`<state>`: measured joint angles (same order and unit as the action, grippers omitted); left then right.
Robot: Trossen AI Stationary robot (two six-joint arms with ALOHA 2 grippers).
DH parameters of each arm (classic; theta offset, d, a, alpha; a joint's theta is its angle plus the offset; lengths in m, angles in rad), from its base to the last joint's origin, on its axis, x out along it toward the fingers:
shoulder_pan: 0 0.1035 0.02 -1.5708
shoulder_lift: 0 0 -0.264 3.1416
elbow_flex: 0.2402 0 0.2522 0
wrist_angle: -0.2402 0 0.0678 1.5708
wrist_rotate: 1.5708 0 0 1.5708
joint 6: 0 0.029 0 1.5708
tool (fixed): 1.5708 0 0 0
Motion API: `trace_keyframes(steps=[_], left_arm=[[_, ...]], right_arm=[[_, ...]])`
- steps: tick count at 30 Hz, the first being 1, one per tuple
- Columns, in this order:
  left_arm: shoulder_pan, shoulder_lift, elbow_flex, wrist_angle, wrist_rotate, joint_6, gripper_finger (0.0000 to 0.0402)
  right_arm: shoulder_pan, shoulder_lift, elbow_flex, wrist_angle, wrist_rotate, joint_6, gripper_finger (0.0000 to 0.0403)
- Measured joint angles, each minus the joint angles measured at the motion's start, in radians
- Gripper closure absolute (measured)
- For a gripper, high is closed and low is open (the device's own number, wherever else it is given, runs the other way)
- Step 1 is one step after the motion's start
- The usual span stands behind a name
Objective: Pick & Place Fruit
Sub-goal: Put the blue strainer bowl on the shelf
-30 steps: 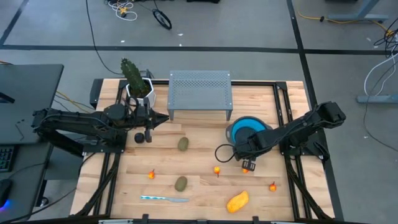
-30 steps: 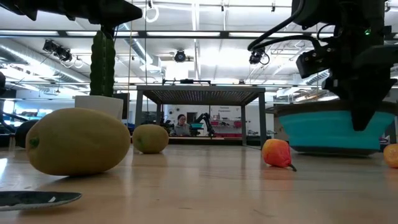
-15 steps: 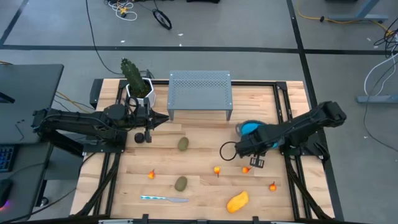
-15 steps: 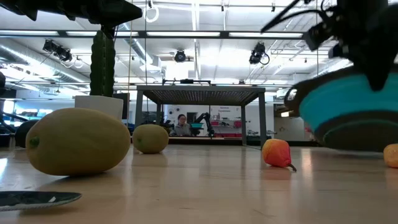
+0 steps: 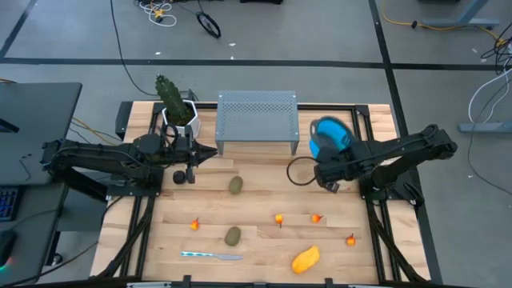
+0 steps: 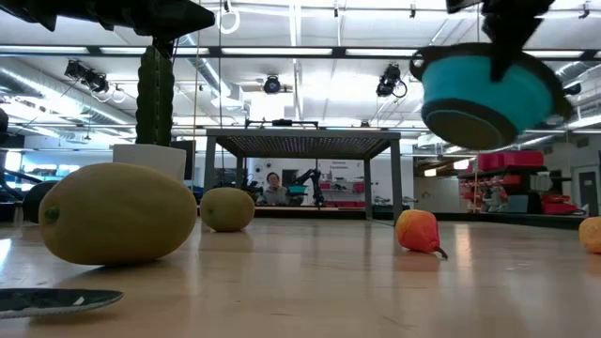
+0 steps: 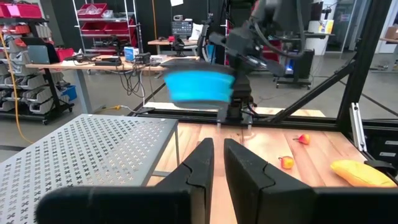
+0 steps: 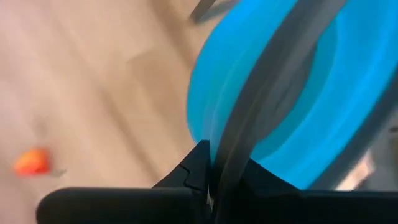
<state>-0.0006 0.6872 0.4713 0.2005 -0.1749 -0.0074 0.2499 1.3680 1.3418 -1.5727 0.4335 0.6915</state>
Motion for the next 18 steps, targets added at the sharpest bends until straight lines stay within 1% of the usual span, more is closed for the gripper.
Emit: trace_keyframes(steps=[4,7,10,12,15,18], left_arm=[[0.000,0.000,0.000,0.000,0.000,0.000,0.0356],[0.000,0.000,0.000,0.000,0.000,0.002,0.0356],[0.000,0.000,0.000,0.000,0.000,0.013,0.0356],[0.000,0.000,0.000,0.000,0.000,0.013,0.0356],[0.000,0.000,0.000,0.000,0.000,0.013,0.0356],[0.000,0.000,0.000,0.000,0.000,0.014,0.0356]], right_arm=[[-0.054,0.010,0.043,0.002,0.114,-0.083,0.0368],[-0.105,0.011,0.075,0.020,0.222,-0.167,0.0368],[-0.156,0.011,0.100,0.147,0.324,-0.334,0.0368],[-0.192,0.011,0.106,0.306,0.329,-0.516,0.0368],[-0.239,0.026,0.106,0.599,0.276,-0.805,0.0368],[-0.273,0.064,0.106,0.795,0.243,-1.054,0.0368]])
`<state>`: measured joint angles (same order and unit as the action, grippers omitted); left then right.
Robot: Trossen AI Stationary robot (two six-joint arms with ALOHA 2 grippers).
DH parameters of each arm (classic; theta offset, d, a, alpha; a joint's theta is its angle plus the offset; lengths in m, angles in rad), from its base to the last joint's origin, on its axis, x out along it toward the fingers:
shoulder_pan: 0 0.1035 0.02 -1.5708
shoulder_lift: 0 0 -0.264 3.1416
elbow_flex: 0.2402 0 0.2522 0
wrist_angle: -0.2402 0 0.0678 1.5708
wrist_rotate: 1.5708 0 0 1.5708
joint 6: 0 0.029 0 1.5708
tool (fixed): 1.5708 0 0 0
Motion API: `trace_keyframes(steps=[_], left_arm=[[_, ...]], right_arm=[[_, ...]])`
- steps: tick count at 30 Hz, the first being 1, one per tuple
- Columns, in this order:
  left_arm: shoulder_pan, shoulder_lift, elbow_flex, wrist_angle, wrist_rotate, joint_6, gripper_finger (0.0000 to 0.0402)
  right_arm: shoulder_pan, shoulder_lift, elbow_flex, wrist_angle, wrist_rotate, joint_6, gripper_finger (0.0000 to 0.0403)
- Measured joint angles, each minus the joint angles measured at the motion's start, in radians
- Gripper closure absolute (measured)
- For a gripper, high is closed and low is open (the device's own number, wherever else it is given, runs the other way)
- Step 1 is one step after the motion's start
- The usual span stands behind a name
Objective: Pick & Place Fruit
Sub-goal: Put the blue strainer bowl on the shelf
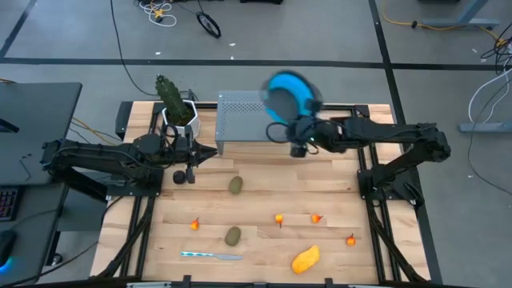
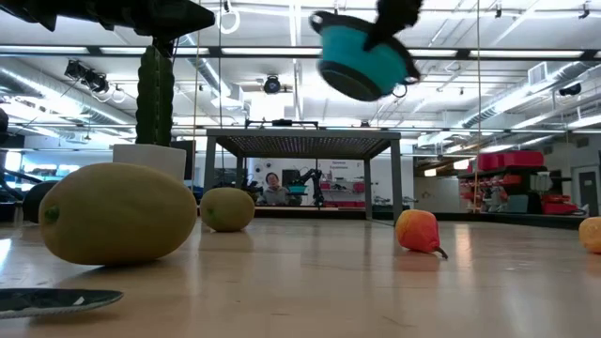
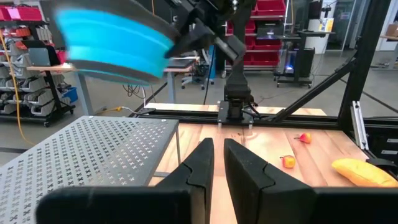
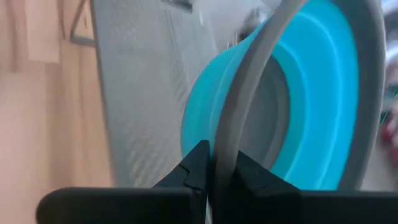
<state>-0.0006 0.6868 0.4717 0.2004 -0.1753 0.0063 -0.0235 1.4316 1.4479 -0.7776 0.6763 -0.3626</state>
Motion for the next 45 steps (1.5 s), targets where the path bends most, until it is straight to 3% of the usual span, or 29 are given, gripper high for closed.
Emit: trace_keyframes(steps=[3,8,20,31,45], left_arm=[[0.000,0.000,0.000,-0.002,0.000,0.005,0.0356],[0.000,0.000,0.000,-0.012,0.003,0.014,0.0356],[0.000,0.000,0.000,-0.009,0.003,0.028,0.0356],[0.000,0.000,0.000,-0.020,0.003,0.027,0.0356],[0.000,0.000,0.000,-0.033,0.004,0.031,0.0356]], right_arm=[[-0.031,0.038,0.000,0.063,0.012,-0.168,0.0368],[-0.079,0.089,0.029,0.059,0.018,-0.233,0.0368],[-0.142,0.140,0.146,0.045,-0.190,-0.180,0.0368],[-0.159,0.245,0.150,-0.022,-0.209,-0.205,0.0368],[-0.161,0.252,0.150,-0.123,-0.267,-0.234,0.0368]])
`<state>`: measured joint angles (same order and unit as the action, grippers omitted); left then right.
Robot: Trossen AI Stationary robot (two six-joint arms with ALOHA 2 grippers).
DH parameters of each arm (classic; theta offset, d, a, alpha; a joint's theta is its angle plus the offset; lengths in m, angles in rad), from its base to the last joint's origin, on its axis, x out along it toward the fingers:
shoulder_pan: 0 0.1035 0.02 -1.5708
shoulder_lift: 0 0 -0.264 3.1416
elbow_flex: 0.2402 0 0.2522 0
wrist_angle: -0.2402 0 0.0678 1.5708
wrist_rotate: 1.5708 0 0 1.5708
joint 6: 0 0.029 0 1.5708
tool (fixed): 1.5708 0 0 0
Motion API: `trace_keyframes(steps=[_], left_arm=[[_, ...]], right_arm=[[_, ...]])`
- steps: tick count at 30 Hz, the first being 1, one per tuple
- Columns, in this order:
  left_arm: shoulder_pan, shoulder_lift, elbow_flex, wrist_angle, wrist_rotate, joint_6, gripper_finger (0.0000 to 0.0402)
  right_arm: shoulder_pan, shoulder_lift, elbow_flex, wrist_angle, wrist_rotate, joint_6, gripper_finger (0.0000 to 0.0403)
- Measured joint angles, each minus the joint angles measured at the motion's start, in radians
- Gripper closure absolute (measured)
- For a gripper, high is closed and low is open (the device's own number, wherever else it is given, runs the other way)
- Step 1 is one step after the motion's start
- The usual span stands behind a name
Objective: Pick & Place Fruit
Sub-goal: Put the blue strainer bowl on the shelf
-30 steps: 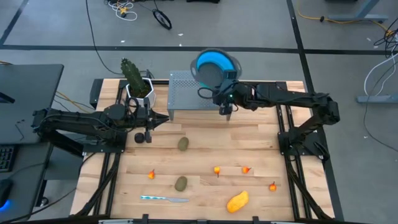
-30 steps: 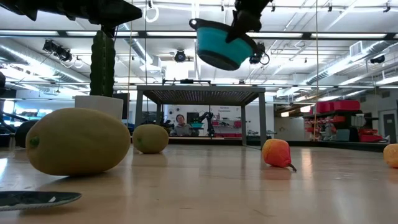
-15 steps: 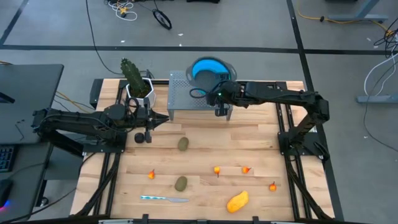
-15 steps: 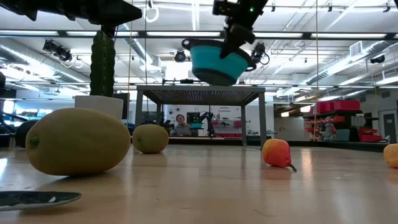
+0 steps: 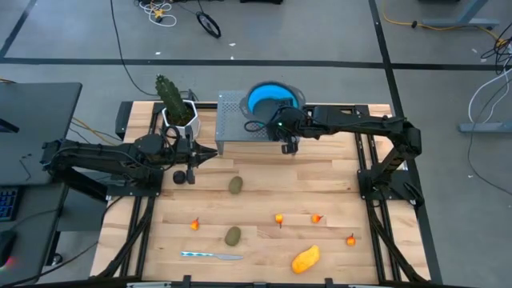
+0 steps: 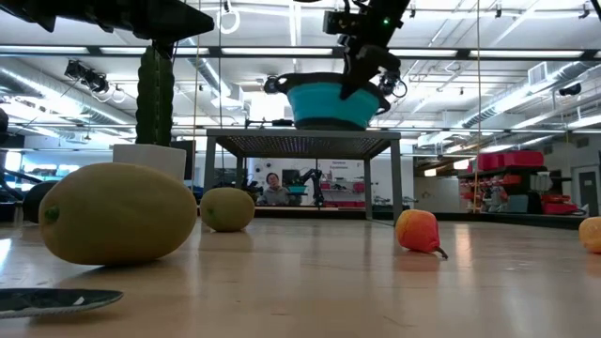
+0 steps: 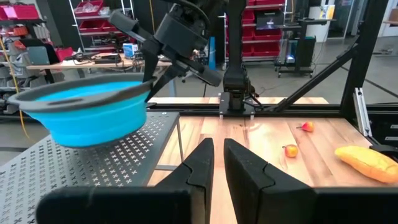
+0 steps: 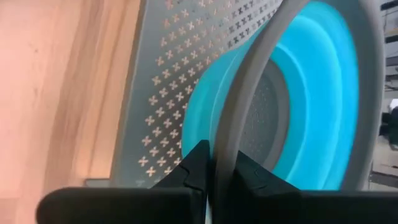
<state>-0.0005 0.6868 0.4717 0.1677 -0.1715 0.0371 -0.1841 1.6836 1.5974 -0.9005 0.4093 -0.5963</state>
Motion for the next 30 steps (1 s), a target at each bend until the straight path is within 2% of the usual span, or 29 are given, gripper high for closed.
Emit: trace_keyframes(steps=[18,22,30], left_arm=[[0.000,0.000,0.000,0.003,0.000,-0.007,0.0356],[0.000,0.000,0.000,0.002,0.000,-0.010,0.0356],[0.000,0.000,0.000,0.000,0.000,-0.025,0.0356]], right_arm=[[-0.001,0.000,0.000,0.022,0.033,0.033,0.0363],[-0.006,0.000,0.000,0.019,0.032,0.070,0.0343],[-0.006,0.000,0.000,0.024,0.019,0.121,0.0277]])
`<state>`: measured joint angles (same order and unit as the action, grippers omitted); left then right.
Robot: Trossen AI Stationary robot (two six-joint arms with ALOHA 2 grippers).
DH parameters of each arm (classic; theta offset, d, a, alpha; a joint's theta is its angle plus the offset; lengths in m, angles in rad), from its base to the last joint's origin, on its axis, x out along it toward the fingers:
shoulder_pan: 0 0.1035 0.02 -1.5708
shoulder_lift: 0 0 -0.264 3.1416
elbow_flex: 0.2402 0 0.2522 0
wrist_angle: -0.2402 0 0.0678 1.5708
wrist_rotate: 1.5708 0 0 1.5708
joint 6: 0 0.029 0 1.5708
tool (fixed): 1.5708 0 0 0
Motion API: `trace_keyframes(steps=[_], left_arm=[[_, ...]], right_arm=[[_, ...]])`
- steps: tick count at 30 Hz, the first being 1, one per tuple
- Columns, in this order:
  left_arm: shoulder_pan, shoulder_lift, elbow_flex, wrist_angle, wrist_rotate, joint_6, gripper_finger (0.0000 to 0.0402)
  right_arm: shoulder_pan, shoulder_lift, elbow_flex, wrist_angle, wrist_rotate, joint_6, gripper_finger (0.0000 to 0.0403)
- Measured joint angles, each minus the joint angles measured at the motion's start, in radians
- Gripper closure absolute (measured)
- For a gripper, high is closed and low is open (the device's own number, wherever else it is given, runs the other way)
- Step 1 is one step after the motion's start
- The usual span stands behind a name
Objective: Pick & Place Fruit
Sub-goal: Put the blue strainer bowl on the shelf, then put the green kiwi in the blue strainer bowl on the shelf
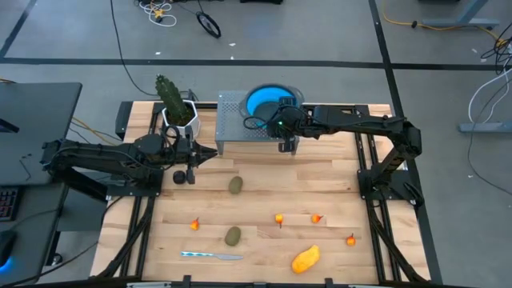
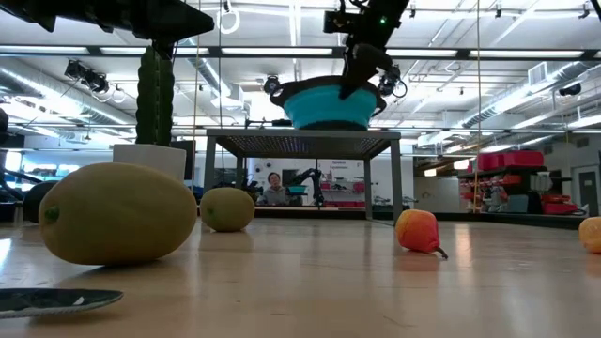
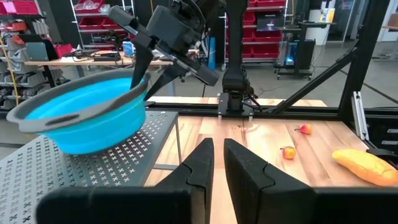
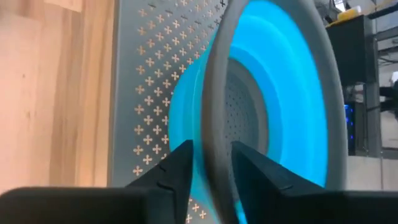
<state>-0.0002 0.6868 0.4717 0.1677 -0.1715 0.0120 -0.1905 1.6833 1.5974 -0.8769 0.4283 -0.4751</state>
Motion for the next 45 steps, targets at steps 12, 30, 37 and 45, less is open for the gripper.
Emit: trace_keyframes(steps=[12,30,37,45], left_arm=[[0.000,0.000,0.000,-0.019,0.000,0.003,0.0356],[0.000,0.182,0.000,0.032,0.000,-0.024,0.0356],[0.007,0.258,0.000,-0.005,-0.139,-0.032,0.0356],[0.095,0.364,0.000,-0.005,-0.176,-0.101,0.0356]], right_arm=[[0.061,-0.001,0.000,0.056,0.035,0.000,0.0202],[0.207,-0.187,-0.001,-0.071,-0.058,0.330,0.0204],[0.236,-0.251,-0.103,-0.132,-0.324,0.487,0.0204],[0.245,-0.253,-0.319,-0.011,-0.360,0.486,0.0204]])
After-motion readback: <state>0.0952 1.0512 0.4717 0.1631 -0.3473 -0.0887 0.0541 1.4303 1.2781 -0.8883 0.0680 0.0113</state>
